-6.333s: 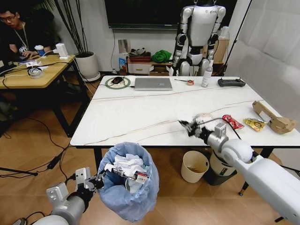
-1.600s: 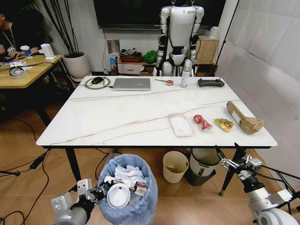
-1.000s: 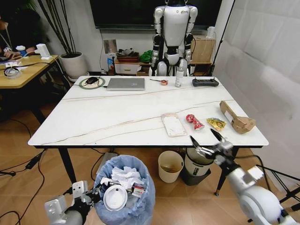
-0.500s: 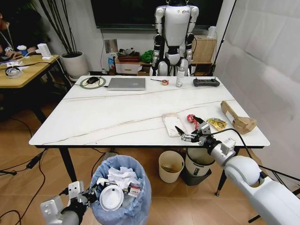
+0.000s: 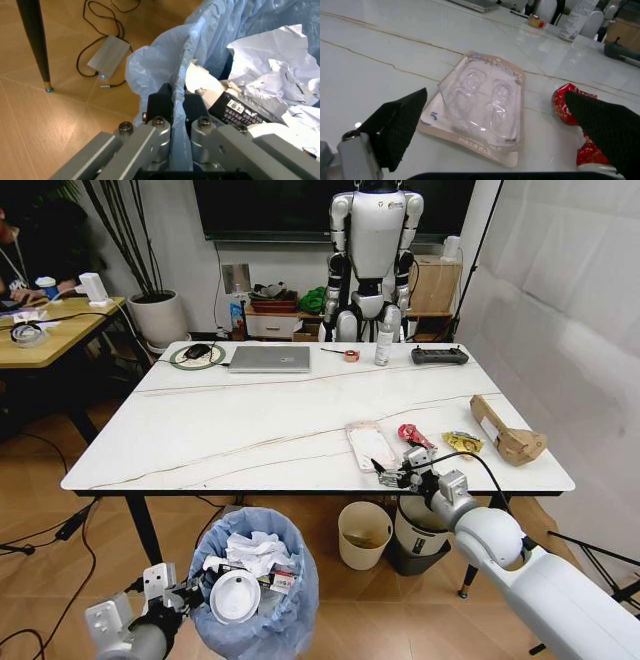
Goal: Pick up the trash bin and place the trash from the table into it.
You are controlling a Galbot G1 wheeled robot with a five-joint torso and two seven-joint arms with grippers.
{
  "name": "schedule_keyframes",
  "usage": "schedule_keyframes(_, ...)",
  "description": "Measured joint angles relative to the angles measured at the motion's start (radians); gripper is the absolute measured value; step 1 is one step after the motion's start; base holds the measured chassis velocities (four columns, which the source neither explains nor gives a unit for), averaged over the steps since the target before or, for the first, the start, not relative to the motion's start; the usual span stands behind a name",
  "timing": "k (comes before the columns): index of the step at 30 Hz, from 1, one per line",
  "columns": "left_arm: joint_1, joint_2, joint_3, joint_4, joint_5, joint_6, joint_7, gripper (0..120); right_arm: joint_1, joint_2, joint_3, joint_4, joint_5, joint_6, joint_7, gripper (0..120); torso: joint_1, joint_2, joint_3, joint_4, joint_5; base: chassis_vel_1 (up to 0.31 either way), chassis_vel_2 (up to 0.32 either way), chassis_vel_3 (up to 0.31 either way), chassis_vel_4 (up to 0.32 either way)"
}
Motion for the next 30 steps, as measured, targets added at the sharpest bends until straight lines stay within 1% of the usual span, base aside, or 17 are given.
schedule_keyframes(14, -0.019, 0.008, 0.0, 0.006, -0.018, 0.003, -0.007, 0, 0.047, 0.034, -0.062, -0.068, -0.022, -0.004, 0.03, 100, 0.0, 0.0, 0.0, 0.0, 0.0001, 0.0, 0.0, 0.0, 0.0)
schedule_keyframes(21, -0.025, 0.009, 0.001, 0.008, -0.023, 0.003, -0.008, 0, 0.066, 0.043, -0.075, -0.107, -0.038, 0.01, 0.035, 100, 0.0, 0.0, 0.0, 0.0001, 0.0001, 0.0, 0.0, 0.0, 0.0)
schedule_keyframes(30, -0.028, 0.008, 0.003, 0.008, -0.025, 0.003, -0.009, 0, 0.086, 0.049, -0.085, -0.121, -0.038, 0.015, 0.037, 100, 0.0, 0.0, 0.0, 0.0, 0.0001, 0.0, 0.0, 0.0, 0.0)
